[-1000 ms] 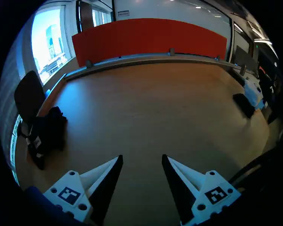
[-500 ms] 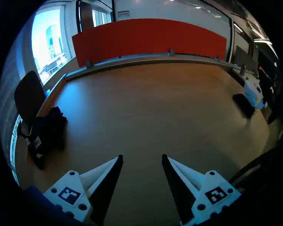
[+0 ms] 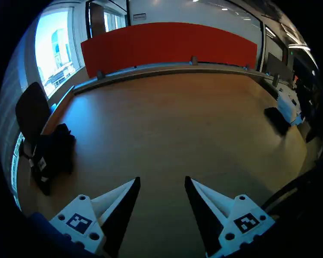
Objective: Fold towel
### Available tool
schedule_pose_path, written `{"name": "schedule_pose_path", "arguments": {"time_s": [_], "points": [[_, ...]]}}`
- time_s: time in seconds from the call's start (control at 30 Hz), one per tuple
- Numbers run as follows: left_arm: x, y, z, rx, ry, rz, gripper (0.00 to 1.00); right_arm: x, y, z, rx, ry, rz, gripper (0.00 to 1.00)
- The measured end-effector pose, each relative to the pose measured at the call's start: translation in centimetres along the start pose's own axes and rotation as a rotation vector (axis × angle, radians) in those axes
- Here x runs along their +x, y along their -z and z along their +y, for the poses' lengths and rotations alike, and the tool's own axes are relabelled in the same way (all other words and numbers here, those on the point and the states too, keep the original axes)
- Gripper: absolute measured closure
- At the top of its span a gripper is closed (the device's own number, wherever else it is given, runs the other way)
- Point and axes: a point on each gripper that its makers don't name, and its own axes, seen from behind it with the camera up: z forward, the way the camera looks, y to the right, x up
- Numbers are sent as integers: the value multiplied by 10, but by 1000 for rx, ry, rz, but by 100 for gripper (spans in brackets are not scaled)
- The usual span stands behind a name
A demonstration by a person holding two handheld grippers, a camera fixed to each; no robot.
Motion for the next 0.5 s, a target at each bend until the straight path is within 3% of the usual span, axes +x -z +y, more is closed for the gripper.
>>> {"name": "schedule_pose_path", "arguments": {"time_s": [0.2,0.4,0.5], "points": [[1,0,0,-6,5,6,25,-2,8,-3,-5,-7,24,41],[3,1,-2,-10,2,13,24,-3,15,-5,-13,-10,43,31],[4,2,-3,-12,3,17,25,-3,18,-8,-9,-15,57,13]]}}
